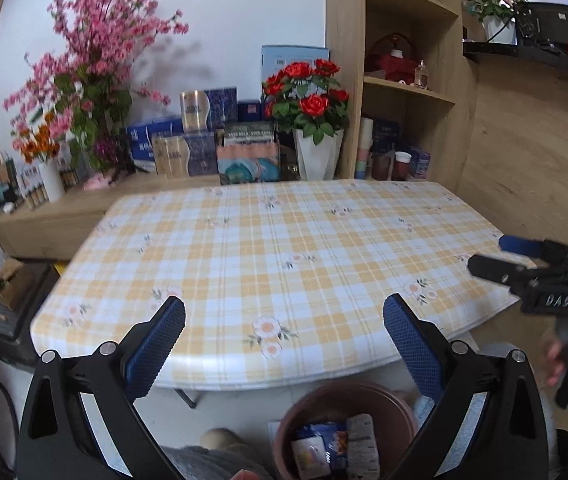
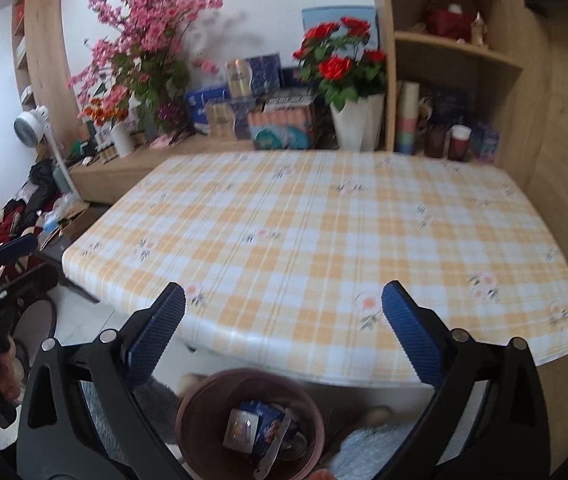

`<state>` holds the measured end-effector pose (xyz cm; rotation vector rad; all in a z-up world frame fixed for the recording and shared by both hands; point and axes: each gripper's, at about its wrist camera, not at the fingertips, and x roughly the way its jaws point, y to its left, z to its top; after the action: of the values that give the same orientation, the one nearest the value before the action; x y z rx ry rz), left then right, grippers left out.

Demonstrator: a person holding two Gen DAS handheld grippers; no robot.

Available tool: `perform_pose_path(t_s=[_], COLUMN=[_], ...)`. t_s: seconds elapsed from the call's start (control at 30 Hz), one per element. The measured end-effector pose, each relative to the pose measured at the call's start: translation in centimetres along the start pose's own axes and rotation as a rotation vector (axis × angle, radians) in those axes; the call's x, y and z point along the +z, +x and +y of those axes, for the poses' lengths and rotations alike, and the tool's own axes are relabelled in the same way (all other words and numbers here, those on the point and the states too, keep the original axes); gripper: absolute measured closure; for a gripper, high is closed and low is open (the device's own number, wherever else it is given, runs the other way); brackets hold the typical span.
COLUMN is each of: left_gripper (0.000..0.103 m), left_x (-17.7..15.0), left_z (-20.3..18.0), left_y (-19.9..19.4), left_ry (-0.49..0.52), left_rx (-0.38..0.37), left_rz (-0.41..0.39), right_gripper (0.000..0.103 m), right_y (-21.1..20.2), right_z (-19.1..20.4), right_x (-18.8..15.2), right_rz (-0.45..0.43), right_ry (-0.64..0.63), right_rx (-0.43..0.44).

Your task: Collect trash

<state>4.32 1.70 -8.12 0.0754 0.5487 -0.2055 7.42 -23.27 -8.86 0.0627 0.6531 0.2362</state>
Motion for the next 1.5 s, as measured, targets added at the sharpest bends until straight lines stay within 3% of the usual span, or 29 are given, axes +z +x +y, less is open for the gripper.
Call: perform_pose_path(t_s=[0.27,0.47,1.5], left_gripper=[0.006,0.006,0.006], left_x=[4.2,5.8,7.0], left_z=[-1.5,-2.6,-1.5], left_y=[-1.5,-2.4,-3.7], left_ry=[0.061,0.112,0.067], left_rx=[0.013,0.036,0.062], left_rz=[-0.088,-0.134,-0.159], right_gripper=[0.006,0.006,0.006], right_y=[-3.7,-5.7,-6.9], right_z=[-1.0,-1.6,-1.7], right_x=[4.3,5.3,5.5], right_rz=[-0.114,-0.157,-0.173], right_ry=[-0.009,-0.009,0.000], right_rx=[-0.063,-0.083,-0.097])
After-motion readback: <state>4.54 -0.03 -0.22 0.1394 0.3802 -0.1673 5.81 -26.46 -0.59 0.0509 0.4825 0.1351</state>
